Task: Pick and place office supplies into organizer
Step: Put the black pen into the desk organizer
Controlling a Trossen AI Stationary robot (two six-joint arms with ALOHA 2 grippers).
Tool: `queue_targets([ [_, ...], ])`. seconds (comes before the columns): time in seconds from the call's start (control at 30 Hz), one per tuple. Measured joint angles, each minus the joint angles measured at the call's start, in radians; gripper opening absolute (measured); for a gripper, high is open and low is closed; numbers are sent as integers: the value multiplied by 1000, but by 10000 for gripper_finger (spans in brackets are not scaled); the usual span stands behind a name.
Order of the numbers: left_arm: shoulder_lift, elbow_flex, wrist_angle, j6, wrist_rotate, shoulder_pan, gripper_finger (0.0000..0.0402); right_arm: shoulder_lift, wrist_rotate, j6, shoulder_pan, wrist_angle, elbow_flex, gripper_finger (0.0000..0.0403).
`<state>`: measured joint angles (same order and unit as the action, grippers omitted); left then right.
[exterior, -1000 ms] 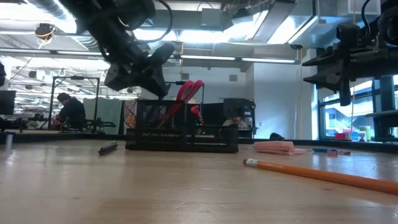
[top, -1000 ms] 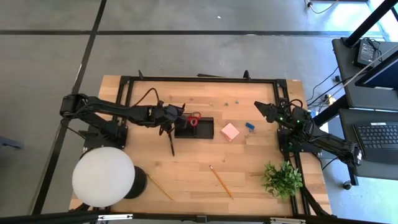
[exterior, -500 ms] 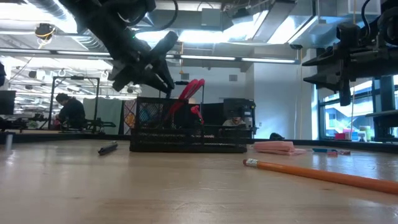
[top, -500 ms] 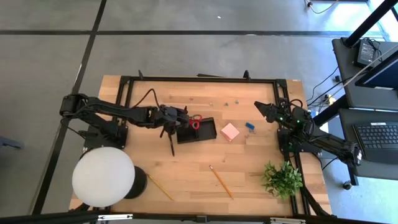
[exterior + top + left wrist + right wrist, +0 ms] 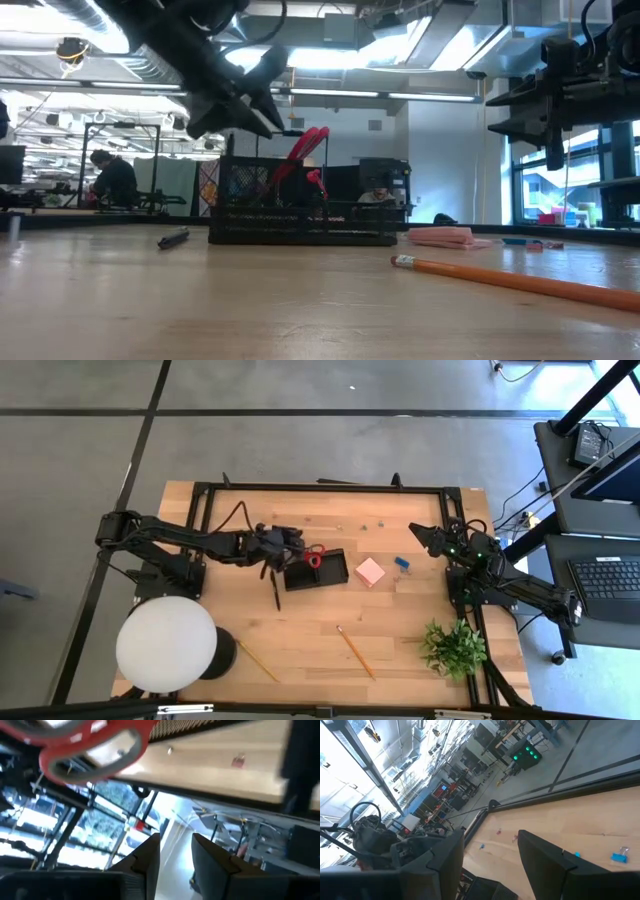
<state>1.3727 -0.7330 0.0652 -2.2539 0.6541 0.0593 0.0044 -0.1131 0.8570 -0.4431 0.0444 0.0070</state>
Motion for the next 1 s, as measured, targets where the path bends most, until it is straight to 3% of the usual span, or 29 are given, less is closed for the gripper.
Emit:
queue_targets([
  [0.17,0,0,159,116,10,0,106,0,0,-1,0,0,0,190],
  [0.3,0,0,446,306,48,7,109,-1,0,-1,0,0,0,190],
  [0.47,0,0,871,534,188,33,105,0,0,-1,0,0,0,190],
  [0.6,-2,0,1114,716,412,54,98,0,0,-7,0,0,0,190],
  [0.8,-4,0,1163,1029,712,56,89,0,-20,-29,0,3,0,190],
  [1.0,-4,0,1150,1234,914,-19,88,0,-26,-32,0,4,0,190],
])
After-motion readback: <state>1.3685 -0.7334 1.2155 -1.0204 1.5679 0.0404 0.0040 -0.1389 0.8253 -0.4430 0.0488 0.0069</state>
